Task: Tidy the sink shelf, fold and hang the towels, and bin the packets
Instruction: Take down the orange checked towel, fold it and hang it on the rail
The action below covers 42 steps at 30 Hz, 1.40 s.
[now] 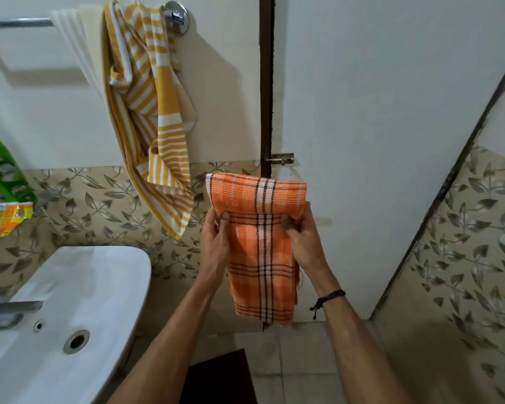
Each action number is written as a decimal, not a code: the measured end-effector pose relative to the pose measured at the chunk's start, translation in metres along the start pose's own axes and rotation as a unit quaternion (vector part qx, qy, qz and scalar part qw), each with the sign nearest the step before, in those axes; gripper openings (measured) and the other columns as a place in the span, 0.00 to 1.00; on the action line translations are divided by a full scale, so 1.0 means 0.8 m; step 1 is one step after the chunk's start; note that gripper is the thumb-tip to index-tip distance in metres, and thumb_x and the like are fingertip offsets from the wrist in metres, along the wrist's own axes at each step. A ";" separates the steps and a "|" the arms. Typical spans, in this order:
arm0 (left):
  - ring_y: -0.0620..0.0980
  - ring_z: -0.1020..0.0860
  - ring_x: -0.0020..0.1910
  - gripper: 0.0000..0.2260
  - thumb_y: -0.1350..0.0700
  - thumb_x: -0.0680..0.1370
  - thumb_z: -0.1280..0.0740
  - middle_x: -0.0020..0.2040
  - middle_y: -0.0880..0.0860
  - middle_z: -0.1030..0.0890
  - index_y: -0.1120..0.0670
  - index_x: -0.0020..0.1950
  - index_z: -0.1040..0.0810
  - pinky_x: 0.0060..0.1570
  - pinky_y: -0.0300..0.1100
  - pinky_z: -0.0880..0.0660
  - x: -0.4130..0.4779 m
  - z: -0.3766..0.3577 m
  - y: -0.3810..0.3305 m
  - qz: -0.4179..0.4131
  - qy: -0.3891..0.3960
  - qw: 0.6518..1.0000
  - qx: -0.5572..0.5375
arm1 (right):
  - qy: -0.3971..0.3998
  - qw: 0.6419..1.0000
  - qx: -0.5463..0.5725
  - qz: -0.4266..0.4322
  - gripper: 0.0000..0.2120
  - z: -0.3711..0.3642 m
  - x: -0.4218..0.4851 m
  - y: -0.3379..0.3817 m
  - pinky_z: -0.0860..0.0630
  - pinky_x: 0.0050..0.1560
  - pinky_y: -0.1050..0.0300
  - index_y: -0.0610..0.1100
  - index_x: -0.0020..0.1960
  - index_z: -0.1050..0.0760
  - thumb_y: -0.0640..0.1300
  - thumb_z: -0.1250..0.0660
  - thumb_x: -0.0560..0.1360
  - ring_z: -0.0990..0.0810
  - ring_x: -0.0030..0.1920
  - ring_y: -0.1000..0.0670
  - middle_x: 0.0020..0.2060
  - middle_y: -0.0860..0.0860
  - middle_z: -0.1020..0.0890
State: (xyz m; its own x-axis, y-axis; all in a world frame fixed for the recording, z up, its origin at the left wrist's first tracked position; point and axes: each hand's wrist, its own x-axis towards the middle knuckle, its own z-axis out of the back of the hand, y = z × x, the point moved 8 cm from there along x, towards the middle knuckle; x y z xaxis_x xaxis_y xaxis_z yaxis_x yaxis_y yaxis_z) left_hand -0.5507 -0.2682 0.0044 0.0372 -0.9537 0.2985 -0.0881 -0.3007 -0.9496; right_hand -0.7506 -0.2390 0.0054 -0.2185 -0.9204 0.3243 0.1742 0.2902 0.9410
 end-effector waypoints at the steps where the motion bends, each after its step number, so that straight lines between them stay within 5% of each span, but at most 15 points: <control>1: 0.46 0.20 0.59 0.10 0.49 0.86 0.42 0.61 0.50 0.20 0.43 0.66 0.27 0.61 0.48 0.21 -0.001 -0.003 -0.003 -0.008 -0.004 1.000 0.016 | 0.003 1.000 -0.010 0.003 0.24 -0.005 -0.001 0.002 0.22 0.61 0.58 0.51 0.75 0.35 0.53 0.39 0.81 0.21 0.60 0.62 0.59 0.61 0.21; 4: 0.33 0.21 0.56 0.13 0.48 0.85 0.43 0.62 0.45 0.23 0.47 0.69 0.35 0.55 0.34 0.22 -0.002 -0.004 -0.002 -0.005 -0.014 1.000 0.019 | -0.025 0.999 -0.037 0.025 0.22 -0.007 0.001 0.006 0.23 0.51 0.69 0.43 0.75 0.38 0.46 0.41 0.84 0.22 0.51 0.71 0.54 0.63 0.22; 8: 0.46 0.19 0.55 0.15 0.48 0.84 0.40 0.58 0.57 0.19 0.58 0.63 0.25 0.58 0.51 0.19 -0.006 0.006 -0.002 -0.004 -0.052 0.999 0.011 | -0.056 0.991 -0.095 0.071 0.11 -0.009 0.000 0.020 0.21 0.39 0.58 0.43 0.66 0.35 0.42 0.42 0.84 0.19 0.40 0.65 0.43 0.60 0.22; 13: 0.31 0.23 0.46 0.08 0.54 0.87 0.45 0.50 0.46 0.22 0.46 0.59 0.27 0.46 0.29 0.26 -0.018 0.031 -0.033 -0.079 -0.172 0.981 0.046 | -0.088 0.965 -0.162 0.184 0.20 -0.034 -0.004 0.052 0.27 0.39 0.60 0.56 0.63 0.38 0.68 0.52 0.79 0.17 0.41 0.47 0.46 0.51 0.16; 17: 0.31 0.24 0.44 0.10 0.51 0.87 0.46 0.46 0.44 0.24 0.40 0.51 0.29 0.44 0.25 0.28 -0.013 0.063 -0.059 -0.096 -0.237 0.964 0.073 | -0.119 0.958 -0.146 0.217 0.26 -0.071 0.002 0.074 0.26 0.41 0.57 0.54 0.63 0.37 0.71 0.57 0.78 0.14 0.42 0.38 0.46 0.43 0.14; 22: 0.34 0.26 0.38 0.10 0.45 0.84 0.46 0.40 0.47 0.25 0.46 0.48 0.30 0.40 0.27 0.29 0.020 0.123 -0.099 -0.145 -0.298 0.939 0.096 | -0.140 0.950 -0.098 0.261 0.19 -0.124 0.026 0.125 0.32 0.34 0.59 0.50 0.58 0.35 0.64 0.51 0.82 0.19 0.32 0.45 0.37 0.45 0.17; 26: 0.34 0.28 0.35 0.11 0.52 0.86 0.44 0.36 0.46 0.28 0.54 0.47 0.30 0.36 0.29 0.31 0.064 0.178 -0.153 -0.194 -0.332 0.915 0.122 | -0.134 0.948 -0.071 0.281 0.16 -0.180 0.066 0.175 0.31 0.33 0.58 0.46 0.57 0.32 0.57 0.46 0.81 0.23 0.31 0.48 0.34 0.60 0.27; 29: 0.35 0.27 0.35 0.12 0.50 0.86 0.44 0.37 0.44 0.27 0.55 0.49 0.29 0.36 0.35 0.31 0.113 0.231 -0.196 -0.222 -0.345 0.900 0.147 | -0.123 0.941 -0.082 0.306 0.13 -0.236 0.104 0.215 0.28 0.29 0.52 0.49 0.58 0.36 0.58 0.46 0.81 0.20 0.31 0.40 0.34 0.48 0.19; 33: 0.35 0.25 0.38 0.10 0.47 0.86 0.45 0.38 0.44 0.25 0.49 0.50 0.30 0.37 0.35 0.30 0.181 0.293 -0.252 -0.245 -0.354 0.882 0.192 | -0.122 0.930 -0.088 0.336 0.14 -0.305 0.156 0.265 0.40 0.26 0.62 0.41 0.62 0.32 0.50 0.42 0.83 0.20 0.30 0.40 0.34 0.44 0.18; 36: 0.54 0.24 0.47 0.12 0.43 0.85 0.46 0.41 0.49 0.25 0.46 0.50 0.28 0.45 0.51 0.25 0.230 0.341 -0.288 -0.268 -0.371 0.860 0.224 | -0.088 0.932 -0.087 0.342 0.16 -0.356 0.192 0.303 0.34 0.26 0.57 0.40 0.64 0.32 0.51 0.42 0.84 0.18 0.36 0.40 0.43 0.45 0.17; 42: 0.59 0.29 0.57 0.18 0.43 0.85 0.44 0.57 0.58 0.25 0.52 0.60 0.22 0.53 0.40 0.38 0.309 0.424 -0.363 -0.214 -0.433 0.798 0.361 | -0.067 0.915 -0.132 0.375 0.11 -0.438 0.254 0.388 0.37 0.33 0.56 0.42 0.60 0.28 0.49 0.40 0.83 0.18 0.44 0.39 0.50 0.45 0.17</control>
State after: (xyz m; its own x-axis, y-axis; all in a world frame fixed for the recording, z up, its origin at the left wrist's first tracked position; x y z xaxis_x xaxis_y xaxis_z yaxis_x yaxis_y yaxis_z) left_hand -0.1780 -0.4136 0.3214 0.6118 -0.3081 0.7286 0.7011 -0.2155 -0.6798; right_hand -0.4045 -0.4275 0.3297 -0.0542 -0.4424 0.8952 0.5458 0.7376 0.3975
